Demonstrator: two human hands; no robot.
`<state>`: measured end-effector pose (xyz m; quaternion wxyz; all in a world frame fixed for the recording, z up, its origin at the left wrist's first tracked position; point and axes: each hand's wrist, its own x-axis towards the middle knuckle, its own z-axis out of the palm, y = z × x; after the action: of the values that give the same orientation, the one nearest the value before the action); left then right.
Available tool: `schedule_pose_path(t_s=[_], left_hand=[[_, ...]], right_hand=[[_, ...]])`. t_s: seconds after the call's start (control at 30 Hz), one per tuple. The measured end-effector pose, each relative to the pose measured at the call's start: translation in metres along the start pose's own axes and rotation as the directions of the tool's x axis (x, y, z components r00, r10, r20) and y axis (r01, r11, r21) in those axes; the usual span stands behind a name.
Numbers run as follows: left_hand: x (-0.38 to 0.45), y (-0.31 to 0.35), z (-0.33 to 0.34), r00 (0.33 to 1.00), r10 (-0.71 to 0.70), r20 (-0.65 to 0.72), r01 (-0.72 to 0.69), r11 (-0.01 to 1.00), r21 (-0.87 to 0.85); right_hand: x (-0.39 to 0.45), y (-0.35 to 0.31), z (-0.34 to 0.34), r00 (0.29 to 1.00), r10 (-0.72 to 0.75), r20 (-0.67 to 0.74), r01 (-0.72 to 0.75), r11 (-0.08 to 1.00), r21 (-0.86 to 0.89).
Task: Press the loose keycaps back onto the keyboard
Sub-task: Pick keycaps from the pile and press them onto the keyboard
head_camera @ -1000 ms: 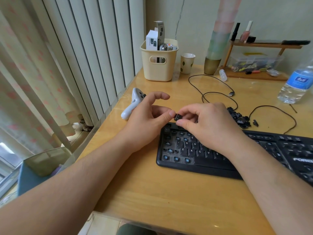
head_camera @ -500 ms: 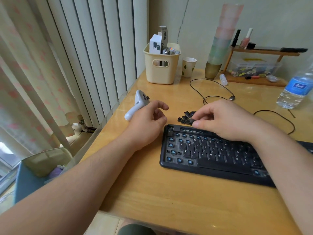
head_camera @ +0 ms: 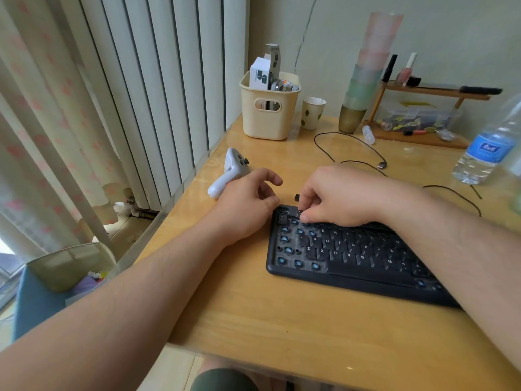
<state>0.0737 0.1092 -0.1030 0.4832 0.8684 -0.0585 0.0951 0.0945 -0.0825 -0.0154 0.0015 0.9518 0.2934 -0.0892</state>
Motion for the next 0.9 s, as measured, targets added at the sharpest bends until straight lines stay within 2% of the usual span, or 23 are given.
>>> schedule_pose_path(t_s=[0.23,0.4,0.77,0.9], left_hand=[[0.001,-0.001,0.0,1.0,0.01,0.012,-0.01,1.0,0.017],[0.0,0.0,0.0,0.999,0.02,0.03,-0.021,0.999,0.032],[-0.001,0.003,-0.002,0.992,0.027,0.12,-0.025,0.999,-0.019],[0.0,0.001,-0.003,0.991,0.01,0.132,-0.003,0.999,-0.054]], right_hand=[[0.005,-0.01,0.004,1.0,-0.005,-0.005,0.006,1.0,0.018],[0.009,-0.019,0.003,1.0,-0.014,0.001,0.014,0.994,-0.109],[0.013,-0.023,-0.002,0.996,-0.07,0.053,0.081,0.97,-0.229],[0.012,-0.018,-0.004,0.997,-0.064,0.052,0.07,0.99,-0.126]])
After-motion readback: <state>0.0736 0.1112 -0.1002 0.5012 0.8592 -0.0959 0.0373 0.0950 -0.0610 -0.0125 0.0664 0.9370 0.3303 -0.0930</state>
